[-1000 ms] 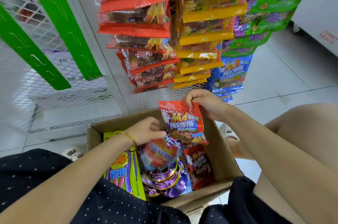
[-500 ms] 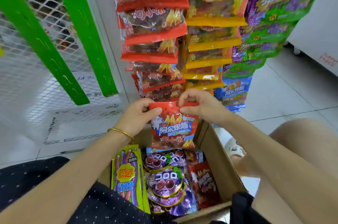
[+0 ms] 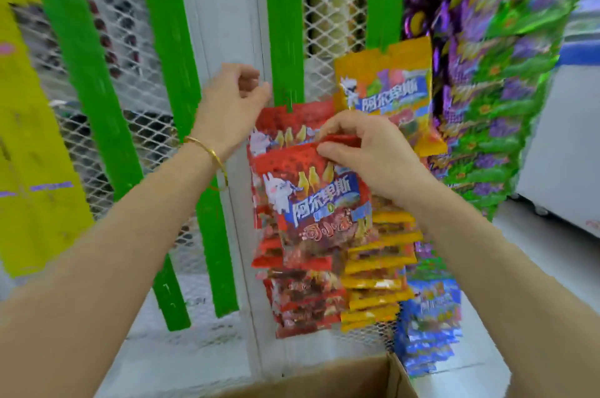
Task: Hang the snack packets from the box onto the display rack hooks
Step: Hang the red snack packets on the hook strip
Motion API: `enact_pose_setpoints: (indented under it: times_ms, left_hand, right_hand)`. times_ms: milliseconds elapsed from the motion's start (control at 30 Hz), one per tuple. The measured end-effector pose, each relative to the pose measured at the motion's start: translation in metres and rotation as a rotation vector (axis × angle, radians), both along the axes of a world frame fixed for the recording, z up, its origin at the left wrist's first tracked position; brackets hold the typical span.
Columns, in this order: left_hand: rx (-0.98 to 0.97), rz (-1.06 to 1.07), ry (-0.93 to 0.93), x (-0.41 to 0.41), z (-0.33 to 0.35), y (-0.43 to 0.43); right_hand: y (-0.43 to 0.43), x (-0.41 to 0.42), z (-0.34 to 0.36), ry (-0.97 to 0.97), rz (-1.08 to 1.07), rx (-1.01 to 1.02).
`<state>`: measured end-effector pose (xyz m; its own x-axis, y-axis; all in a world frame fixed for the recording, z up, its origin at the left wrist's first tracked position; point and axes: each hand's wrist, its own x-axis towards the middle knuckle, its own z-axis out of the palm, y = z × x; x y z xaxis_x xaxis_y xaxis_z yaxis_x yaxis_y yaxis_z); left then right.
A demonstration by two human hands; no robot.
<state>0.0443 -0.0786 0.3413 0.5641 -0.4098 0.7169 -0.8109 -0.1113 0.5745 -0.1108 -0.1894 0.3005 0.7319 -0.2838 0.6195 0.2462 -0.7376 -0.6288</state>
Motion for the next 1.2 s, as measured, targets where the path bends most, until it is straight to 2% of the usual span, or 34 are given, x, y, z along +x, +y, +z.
enact_pose_setpoints:
  times_ms: [200, 267, 400, 600, 767, 933, 1100, 1200]
  left_hand:
    - [-0.097, -0.086, 0.089, 0.016, 0.052, -0.018]
    - [-0.080, -0.108, 0.091, 0.012, 0.063, -0.020]
    - [0.011, -0.016, 0.058, 0.010, 0.077, -0.020]
    - [0.137, -0.065, 0.131, 0.006, 0.081, -0.022]
    - [0.096, -0.100, 0.240, 0.003, 0.081, -0.025]
    - [0.041, -0.131, 0.356, 0.001, 0.079, -0.026]
    - [0.001, -0.155, 0.367, -0.002, 0.068, -0.022]
    - [-0.023, -0.069, 0.215, -0.005, 0.051, -0.018]
  right_hand:
    - [-0.015, 0.040, 0.062, -0.108, -0.111, -0.097]
    - [-0.018, 0.053, 0.075, -0.146, -0.128, -0.085]
    - [-0.021, 0.075, 0.088, -0.189, -0.209, -0.124]
    - [-0.019, 0.083, 0.086, -0.276, -0.322, -0.164]
    - [-0.014, 0.083, 0.083, -0.323, -0.369, -0.205]
    - [-0.013, 0.078, 0.072, -0.300, -0.302, -0.158]
    - [-0.012, 0.073, 0.056, -0.227, -0.276, -0.144]
    - [-0.008, 0.068, 0.052, -0.245, -0.299, -0.137]
